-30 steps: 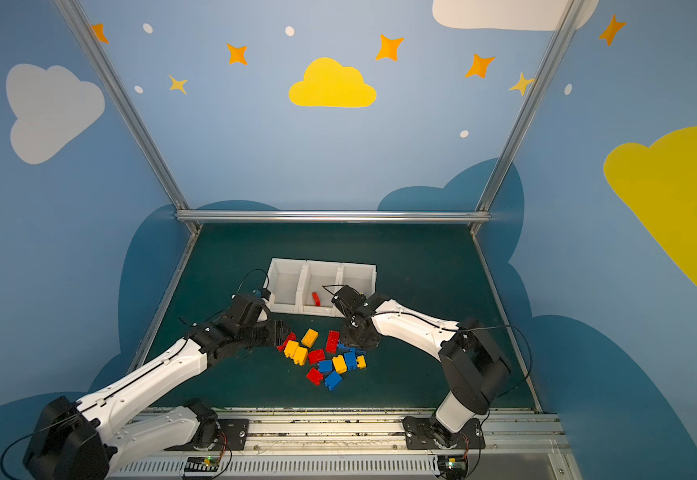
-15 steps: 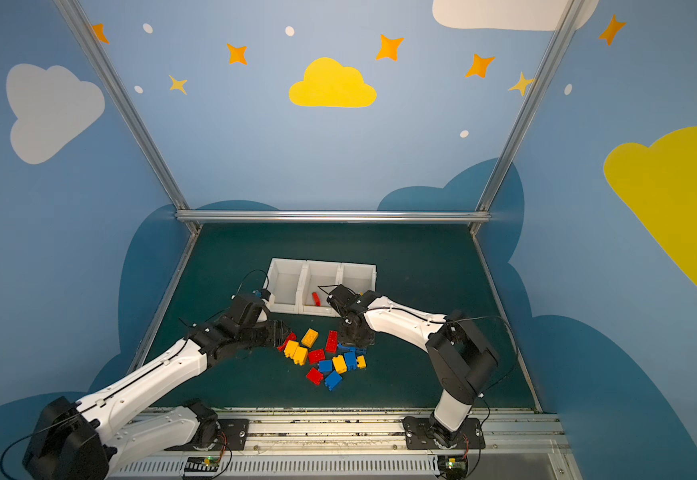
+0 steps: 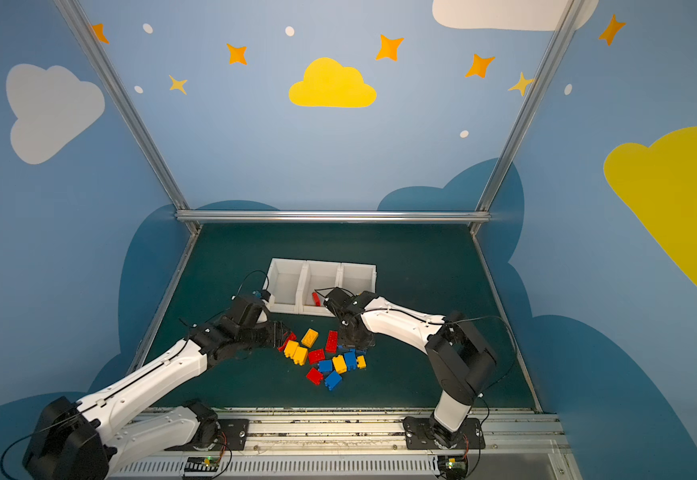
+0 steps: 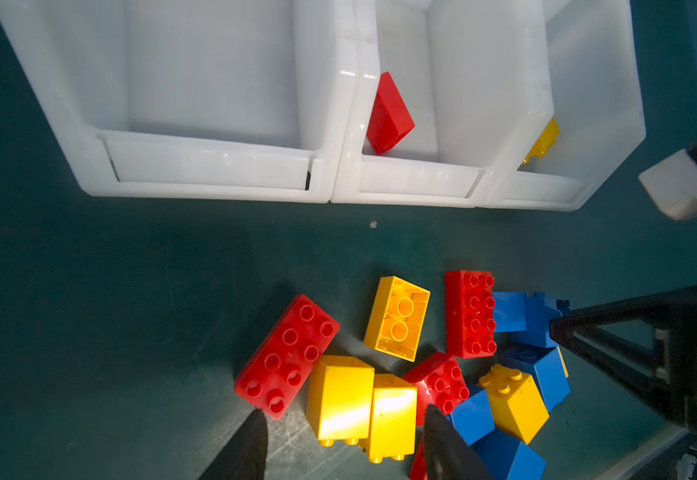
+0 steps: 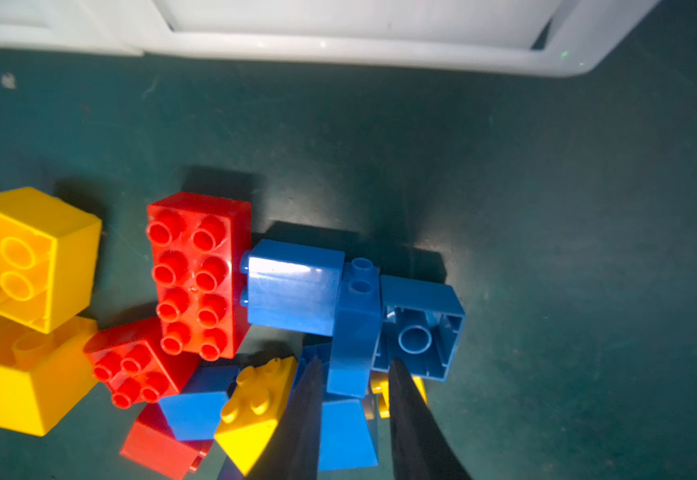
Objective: Sort the legos into containers by color
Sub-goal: 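Lower the right gripper onto a blue brick and close on it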
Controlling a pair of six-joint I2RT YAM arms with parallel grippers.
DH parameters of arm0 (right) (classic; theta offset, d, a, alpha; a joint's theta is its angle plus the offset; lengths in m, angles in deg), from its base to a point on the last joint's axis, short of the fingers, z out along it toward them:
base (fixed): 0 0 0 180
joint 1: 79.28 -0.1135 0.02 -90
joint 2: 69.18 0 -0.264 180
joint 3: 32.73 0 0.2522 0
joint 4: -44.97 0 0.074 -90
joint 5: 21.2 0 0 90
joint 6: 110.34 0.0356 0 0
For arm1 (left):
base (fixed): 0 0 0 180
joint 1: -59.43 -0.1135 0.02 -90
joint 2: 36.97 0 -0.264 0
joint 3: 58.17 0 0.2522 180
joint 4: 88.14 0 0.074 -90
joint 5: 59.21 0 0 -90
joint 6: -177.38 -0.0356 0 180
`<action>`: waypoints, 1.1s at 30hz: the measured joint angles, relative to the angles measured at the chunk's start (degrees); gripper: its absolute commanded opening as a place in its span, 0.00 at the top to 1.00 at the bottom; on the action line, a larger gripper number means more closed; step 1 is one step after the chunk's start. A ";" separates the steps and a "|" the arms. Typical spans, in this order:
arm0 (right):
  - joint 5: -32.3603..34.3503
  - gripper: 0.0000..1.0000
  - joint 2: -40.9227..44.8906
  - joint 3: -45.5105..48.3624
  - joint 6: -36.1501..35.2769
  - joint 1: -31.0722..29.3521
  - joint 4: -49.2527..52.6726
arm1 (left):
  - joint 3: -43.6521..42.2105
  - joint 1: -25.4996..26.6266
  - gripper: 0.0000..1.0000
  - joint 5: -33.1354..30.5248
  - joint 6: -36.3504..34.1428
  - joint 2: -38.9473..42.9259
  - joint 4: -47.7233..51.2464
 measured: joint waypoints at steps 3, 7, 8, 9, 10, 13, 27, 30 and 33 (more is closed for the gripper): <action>-0.04 0.71 -0.09 0.00 0.00 0.00 0.00 | 0.00 0.00 0.40 0.02 0.00 0.00 0.00; -0.15 0.72 -0.81 -0.39 -0.04 0.00 -0.04 | 0.00 0.00 0.40 0.00 0.00 0.11 0.02; -0.20 0.72 -1.05 -0.57 -0.02 0.00 -0.07 | 0.00 0.00 0.40 0.00 0.00 0.24 0.04; -0.28 0.73 -1.25 -0.70 0.00 0.00 -0.13 | 0.00 0.00 0.40 0.00 0.00 0.37 0.02; -0.35 0.73 -1.40 -0.76 -0.02 0.00 -0.17 | 0.00 0.00 0.40 0.00 0.00 0.55 0.02; -0.57 0.74 -1.66 -0.85 -0.09 -0.07 -0.26 | 0.00 0.00 0.40 0.00 0.00 0.74 0.00; -1.16 0.83 -3.58 -1.73 -0.17 -0.26 -0.33 | -0.09 0.00 0.39 0.00 0.61 0.81 0.02; -1.16 0.86 -3.67 -1.86 -0.17 -0.26 -0.31 | -0.09 0.00 0.39 0.00 0.61 1.11 0.02; -1.14 0.88 -3.67 -1.90 -0.17 -0.26 -0.26 | -0.09 0.00 0.39 0.00 0.61 1.29 0.04</action>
